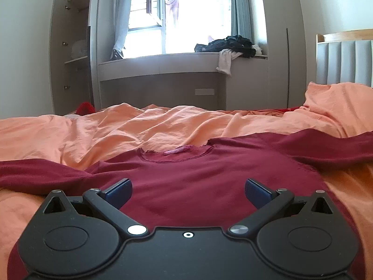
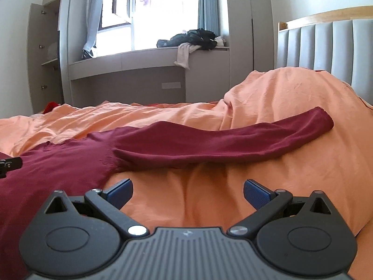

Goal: Fold small clothes
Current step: 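Lower both grippers toward the spread dark red t-shirt, then grasp a t-shirt sleeve with the right gripper, fold it across the body, release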

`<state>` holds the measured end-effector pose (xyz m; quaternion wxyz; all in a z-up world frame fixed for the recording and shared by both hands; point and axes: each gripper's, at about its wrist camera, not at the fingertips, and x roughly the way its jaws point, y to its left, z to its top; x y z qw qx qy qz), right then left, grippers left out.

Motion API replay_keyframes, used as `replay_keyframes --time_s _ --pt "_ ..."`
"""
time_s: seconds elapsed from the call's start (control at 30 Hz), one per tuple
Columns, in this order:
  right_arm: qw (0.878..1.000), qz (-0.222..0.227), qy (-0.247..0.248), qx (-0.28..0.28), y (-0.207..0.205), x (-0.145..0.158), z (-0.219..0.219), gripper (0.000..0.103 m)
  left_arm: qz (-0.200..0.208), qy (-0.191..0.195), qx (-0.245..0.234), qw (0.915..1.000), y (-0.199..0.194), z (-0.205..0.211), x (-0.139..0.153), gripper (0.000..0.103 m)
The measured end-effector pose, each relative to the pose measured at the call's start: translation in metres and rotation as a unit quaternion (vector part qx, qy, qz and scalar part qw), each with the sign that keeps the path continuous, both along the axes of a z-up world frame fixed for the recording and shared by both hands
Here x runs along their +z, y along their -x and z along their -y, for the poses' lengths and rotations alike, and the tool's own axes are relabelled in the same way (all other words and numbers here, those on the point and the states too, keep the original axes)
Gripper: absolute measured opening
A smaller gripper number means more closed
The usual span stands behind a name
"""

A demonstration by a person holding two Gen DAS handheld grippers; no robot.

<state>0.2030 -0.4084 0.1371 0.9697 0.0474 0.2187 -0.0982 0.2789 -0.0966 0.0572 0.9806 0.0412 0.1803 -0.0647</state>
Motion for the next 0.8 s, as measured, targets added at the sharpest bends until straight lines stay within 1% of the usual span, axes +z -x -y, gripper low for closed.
replay_keyframes --time_s 0.07,0.13,0.2,0.3,0.43,0.5,0.63,0.7,0.73,0.77,0.8 --pt "1.0 0.008 0.008 -0.007 -0.004 -0.003 0.007 0.103 -0.008 0.005 0.005 0.9999 -0.004 -0.002 -0.003 0.103" --pt "0.999 0.028 0.021 -0.011 -0.009 -0.007 0.019 0.103 -0.016 0.014 0.006 0.9997 -0.008 -0.006 -0.006 0.103" --pt "0.998 0.04 0.031 -0.028 -0.013 -0.007 0.033 0.103 -0.017 0.023 0.01 0.9995 -0.009 -0.009 -0.007 0.103" --pt "0.997 0.063 0.027 -0.044 -0.021 -0.002 0.057 0.103 -0.019 0.032 0.01 0.9993 -0.01 -0.011 -0.009 0.103" --pt "0.995 0.071 0.012 -0.071 -0.043 0.005 0.092 0.103 -0.03 0.026 0.016 0.9991 -0.014 -0.01 -0.012 0.103" --pt "0.993 0.072 0.018 -0.095 -0.055 0.006 0.11 0.103 -0.036 0.028 0.022 0.9987 -0.015 -0.011 -0.014 0.103" --pt "0.981 0.061 0.065 -0.171 -0.08 0.002 0.142 0.102 -0.041 0.029 0.022 0.9985 -0.017 -0.011 -0.016 0.103" --pt "0.976 0.05 0.07 -0.199 -0.091 -0.002 0.157 0.093 -0.041 0.026 0.019 0.9986 -0.017 -0.011 -0.017 0.103" --pt "0.975 0.044 0.069 -0.208 -0.097 -0.005 0.163 0.091 -0.042 0.026 0.018 0.9986 -0.017 -0.011 -0.018 0.103" --pt "0.973 0.04 0.068 -0.216 -0.101 -0.008 0.168 0.085 -0.042 0.026 0.016 0.9987 -0.016 -0.011 -0.018 0.103" --pt "0.972 0.04 0.066 -0.221 -0.103 -0.011 0.172 0.077 -0.042 0.027 0.015 0.9987 -0.016 -0.012 -0.018 0.103"
